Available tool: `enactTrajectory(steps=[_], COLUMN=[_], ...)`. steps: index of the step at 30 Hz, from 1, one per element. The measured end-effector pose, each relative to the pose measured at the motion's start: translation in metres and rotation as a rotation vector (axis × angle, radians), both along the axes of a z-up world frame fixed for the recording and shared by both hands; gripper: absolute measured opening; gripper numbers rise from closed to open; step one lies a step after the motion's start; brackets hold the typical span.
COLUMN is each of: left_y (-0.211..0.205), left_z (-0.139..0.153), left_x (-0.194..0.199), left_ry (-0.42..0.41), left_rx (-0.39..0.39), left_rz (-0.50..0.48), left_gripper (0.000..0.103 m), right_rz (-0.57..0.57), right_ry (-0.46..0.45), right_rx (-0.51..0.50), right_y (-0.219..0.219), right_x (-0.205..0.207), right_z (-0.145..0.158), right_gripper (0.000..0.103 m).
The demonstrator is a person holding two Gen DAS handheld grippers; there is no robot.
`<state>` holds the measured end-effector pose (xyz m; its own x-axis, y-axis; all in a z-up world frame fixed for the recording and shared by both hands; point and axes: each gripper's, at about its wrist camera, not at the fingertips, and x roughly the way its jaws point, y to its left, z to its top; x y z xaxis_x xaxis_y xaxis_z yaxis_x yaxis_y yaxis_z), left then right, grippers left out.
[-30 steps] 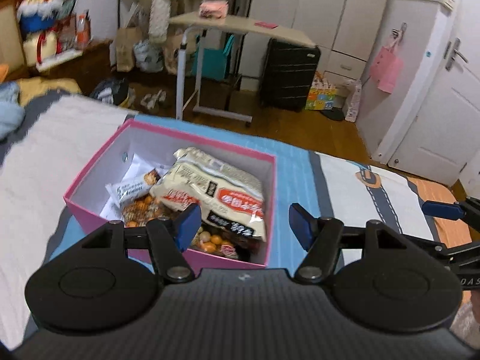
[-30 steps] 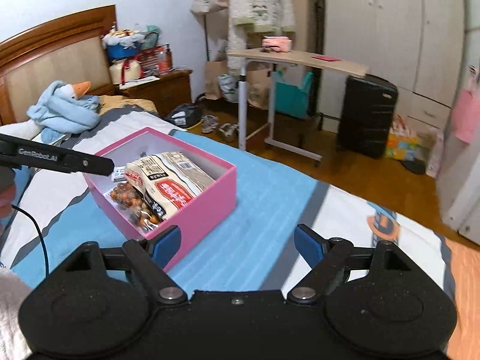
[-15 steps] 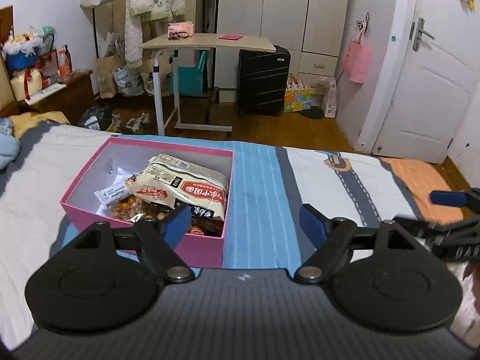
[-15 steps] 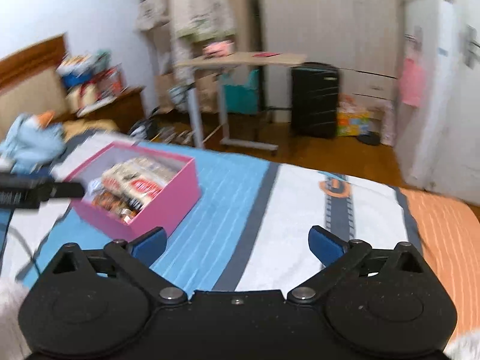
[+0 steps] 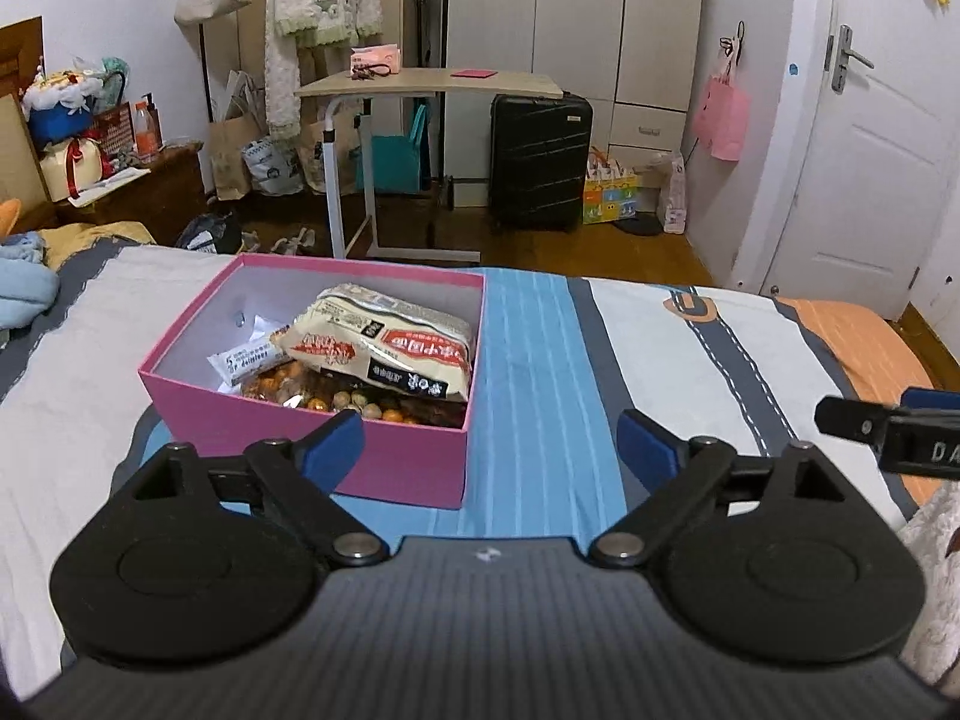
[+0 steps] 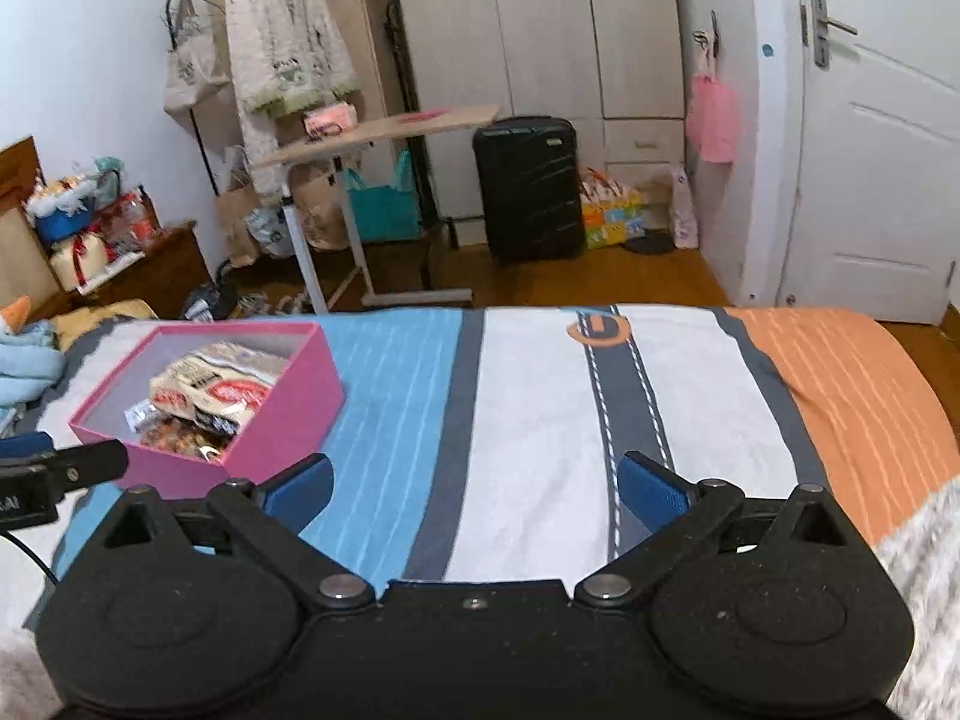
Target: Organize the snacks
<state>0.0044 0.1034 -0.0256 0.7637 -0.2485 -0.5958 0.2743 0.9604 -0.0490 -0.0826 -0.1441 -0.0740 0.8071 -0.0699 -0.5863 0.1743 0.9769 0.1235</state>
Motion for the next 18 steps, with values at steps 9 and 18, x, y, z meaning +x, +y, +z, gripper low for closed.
enactTrajectory(steps=[9,18], left_y=[-0.001,-0.004], left_z=[-0.006,-0.017], left_x=[-0.003,0.001], left_ry=[0.014,0.033], left_rx=[-0.012,0.015], left_rz=[-0.022,0.014], left_gripper=[0.1,0.101], right_rz=[0.013,0.015], right_ry=[0.048,0.06], right_rx=[-0.048,-0.085], right_y=[0.009,0.015], right_x=[-0.007,-0.01], right_z=[-0.006,-0.008], right_gripper=[0.102,0.102])
